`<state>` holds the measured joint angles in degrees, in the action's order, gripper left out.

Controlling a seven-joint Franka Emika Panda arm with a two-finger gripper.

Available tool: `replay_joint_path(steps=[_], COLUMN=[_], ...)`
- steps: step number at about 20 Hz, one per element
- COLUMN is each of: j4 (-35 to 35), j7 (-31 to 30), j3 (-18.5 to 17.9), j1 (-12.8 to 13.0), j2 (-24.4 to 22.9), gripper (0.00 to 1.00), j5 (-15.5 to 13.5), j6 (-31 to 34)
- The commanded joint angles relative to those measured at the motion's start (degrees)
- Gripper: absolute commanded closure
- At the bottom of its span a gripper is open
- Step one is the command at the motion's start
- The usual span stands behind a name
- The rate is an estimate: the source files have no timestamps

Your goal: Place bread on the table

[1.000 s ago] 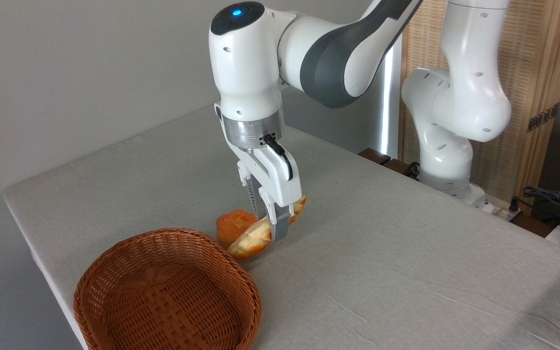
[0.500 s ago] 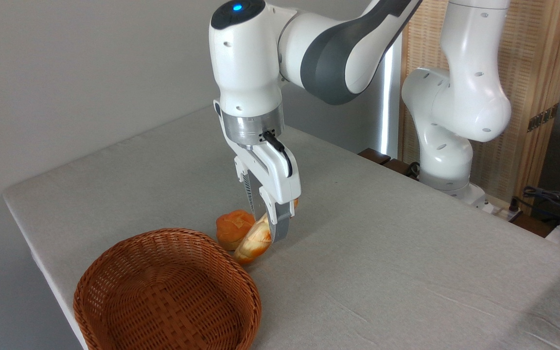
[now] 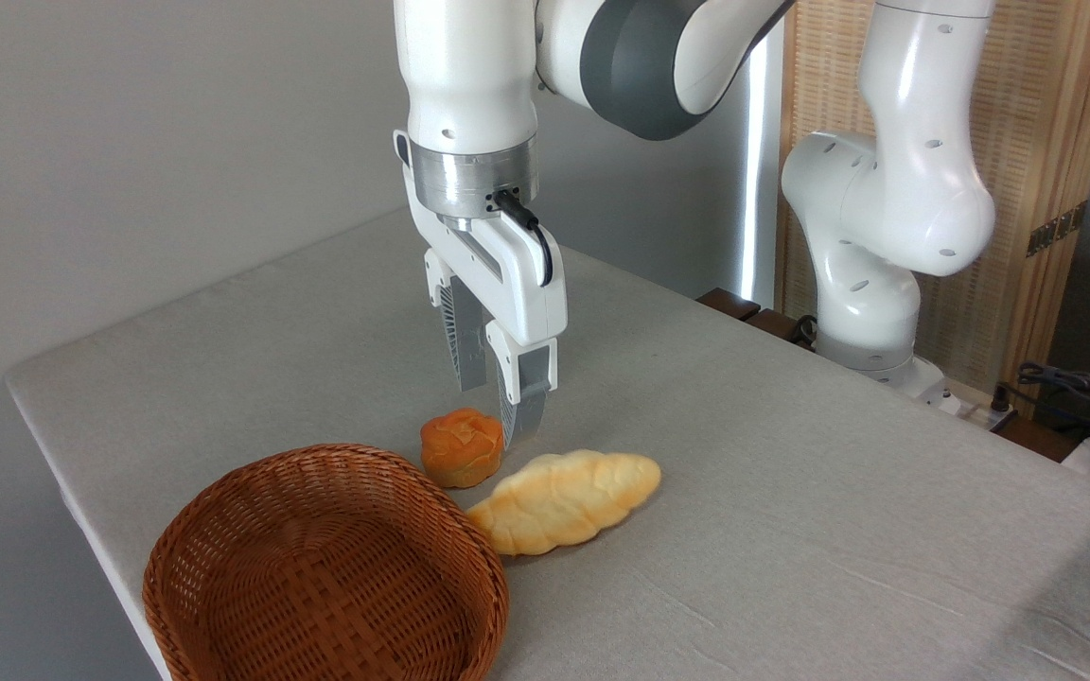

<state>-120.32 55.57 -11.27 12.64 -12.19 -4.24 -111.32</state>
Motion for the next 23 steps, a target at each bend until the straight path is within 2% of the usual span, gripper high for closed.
replay_joint_path(steps=[1, 4, 6, 9, 12, 16, 23], j4=[2.45, 5.53, 7.98, 13.78, 20.02, 22.41, 25.22], j7=[-0.11, -1.42, -4.66, -8.09, -14.42, -20.92, -22.0], j3=[-0.51, 0.01, 0.1, 0.1, 0.19, 1.86, 1.51], j1=[0.28, 0.28, 0.37, 0.37, 0.37, 0.37, 0.28], j2=[0.06, 0.76, 2.33, 7.68, 12.78, 15.61, 17.2], gripper=[0.0, 0.0, 0.0, 0.0, 0.0, 0.0, 0.0], j5=[-0.07, -0.07, -0.07, -0.68, -0.68, 0.02, -0.33], j6=[1.1, 0.84, 0.4, 0.48, 0.92, 0.84, 0.84])
